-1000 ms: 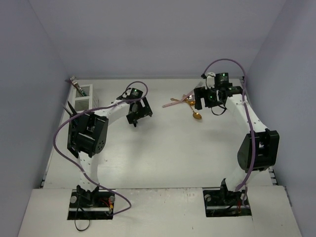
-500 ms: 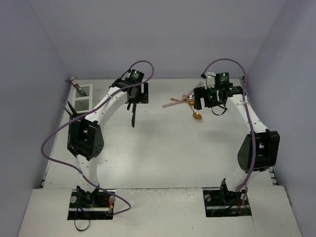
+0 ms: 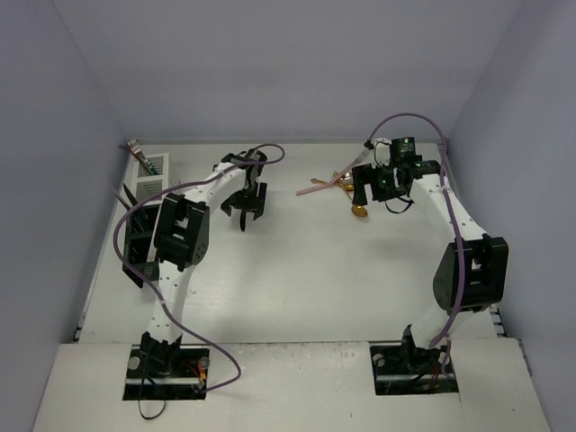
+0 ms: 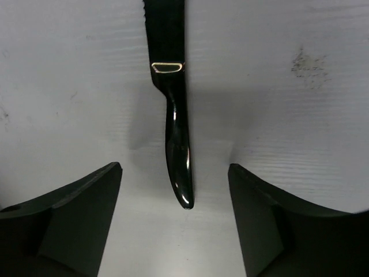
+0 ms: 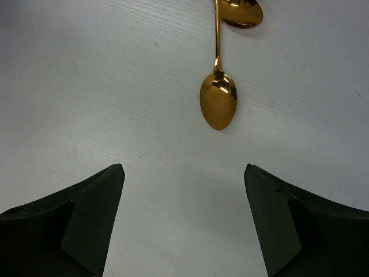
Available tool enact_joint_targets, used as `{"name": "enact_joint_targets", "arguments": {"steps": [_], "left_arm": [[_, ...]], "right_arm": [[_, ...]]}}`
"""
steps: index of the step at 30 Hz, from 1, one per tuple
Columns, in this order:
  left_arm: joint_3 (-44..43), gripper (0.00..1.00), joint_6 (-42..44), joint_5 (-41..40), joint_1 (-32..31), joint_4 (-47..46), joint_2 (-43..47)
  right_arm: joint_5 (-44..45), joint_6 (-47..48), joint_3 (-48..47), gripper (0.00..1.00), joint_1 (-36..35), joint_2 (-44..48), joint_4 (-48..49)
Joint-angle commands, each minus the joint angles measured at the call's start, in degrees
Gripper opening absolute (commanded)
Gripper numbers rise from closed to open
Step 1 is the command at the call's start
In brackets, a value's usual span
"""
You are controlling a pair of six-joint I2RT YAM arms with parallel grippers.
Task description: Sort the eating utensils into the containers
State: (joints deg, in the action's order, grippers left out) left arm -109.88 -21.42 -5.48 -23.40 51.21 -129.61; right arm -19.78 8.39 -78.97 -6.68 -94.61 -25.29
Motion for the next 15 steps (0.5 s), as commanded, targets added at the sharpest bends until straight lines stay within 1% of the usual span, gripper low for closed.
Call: {"name": "enact_joint_targets", "arguments": {"steps": [1, 4, 5, 6, 9, 15], "left_arm": [[-6.25, 0.62, 1.2, 2.39, 0.49, 0.73, 1.25], [-6.4, 0.49, 1.03, 4.12, 1.0, 0.73, -0.34], [-6.4, 0.43, 1.11, 5.02, 1.22, 0.66, -1.16], [-6.46, 0.41, 1.23, 5.36, 1.55, 0.65, -1.97], [-6.93, 0.39, 1.47, 7.48, 2.39, 0.56, -3.63], [-9.6, 0.39, 2.31, 8.32, 3.35, 0.38, -5.96]], "right_arm": [[-0.24, 1.04, -0.04, 0.83, 0.51, 3.02, 0.68], [0.18, 1.37, -0.04, 0.83, 0.52, 3.03, 0.68], [0.18, 1.45, -0.04, 0.83, 0.52, 3.03, 0.68], [0.24, 1.52, -0.04, 0.83, 0.52, 3.03, 0.68], [0.27, 1.63, -0.13, 0.83, 0.7, 2.94, 0.59], [0.06, 1.61, -0.24, 0.83, 0.7, 2.67, 0.5]]}}
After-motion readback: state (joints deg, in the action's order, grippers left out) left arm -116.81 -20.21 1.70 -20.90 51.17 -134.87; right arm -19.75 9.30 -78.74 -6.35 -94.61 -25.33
